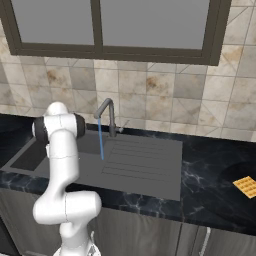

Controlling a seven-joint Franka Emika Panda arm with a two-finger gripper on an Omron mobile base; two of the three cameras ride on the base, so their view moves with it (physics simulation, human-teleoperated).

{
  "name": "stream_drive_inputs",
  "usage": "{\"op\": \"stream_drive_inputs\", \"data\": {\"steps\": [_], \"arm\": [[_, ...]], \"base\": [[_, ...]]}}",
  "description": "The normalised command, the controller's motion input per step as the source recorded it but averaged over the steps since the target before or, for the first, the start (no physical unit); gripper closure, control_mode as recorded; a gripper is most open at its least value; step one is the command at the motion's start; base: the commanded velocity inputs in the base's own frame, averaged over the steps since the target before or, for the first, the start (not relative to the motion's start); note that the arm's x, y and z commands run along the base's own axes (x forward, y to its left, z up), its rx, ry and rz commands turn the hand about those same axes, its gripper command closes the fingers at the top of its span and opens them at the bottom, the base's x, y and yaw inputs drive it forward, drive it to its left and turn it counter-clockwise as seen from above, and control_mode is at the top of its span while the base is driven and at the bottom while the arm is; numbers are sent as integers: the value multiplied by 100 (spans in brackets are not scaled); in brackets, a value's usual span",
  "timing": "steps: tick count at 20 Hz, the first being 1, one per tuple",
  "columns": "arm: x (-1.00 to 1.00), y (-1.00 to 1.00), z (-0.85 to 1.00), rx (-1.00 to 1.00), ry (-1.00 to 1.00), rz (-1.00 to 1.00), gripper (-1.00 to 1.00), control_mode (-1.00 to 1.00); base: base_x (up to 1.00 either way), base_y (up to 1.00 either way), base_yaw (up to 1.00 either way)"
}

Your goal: Turn on the sink faucet. Then move the eggplant from the counter to the sink. Turn off the sink. Move the vegetable from the sink to the pot next to the stove. Finally move the pot to the front right burner.

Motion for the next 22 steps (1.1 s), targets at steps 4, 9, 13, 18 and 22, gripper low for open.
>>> {"op": "stream_drive_inputs", "data": {"steps": [4, 9, 13, 18, 22], "arm": [[-47, -30, 37, 1, -6, -3, -100, -100], [-46, -35, 54, 2, -6, -3, -100, -100], [-44, -38, 69, 3, -5, -1, -100, -100], [-48, -37, 69, 2, -5, -1, -100, -100], [-54, -38, 57, 2, -6, -1, -100, -100]], "base": [[0, 0, 0], [0, 0, 0], [0, 0, 0], [0, 0, 0], [0, 0, 0]]}}
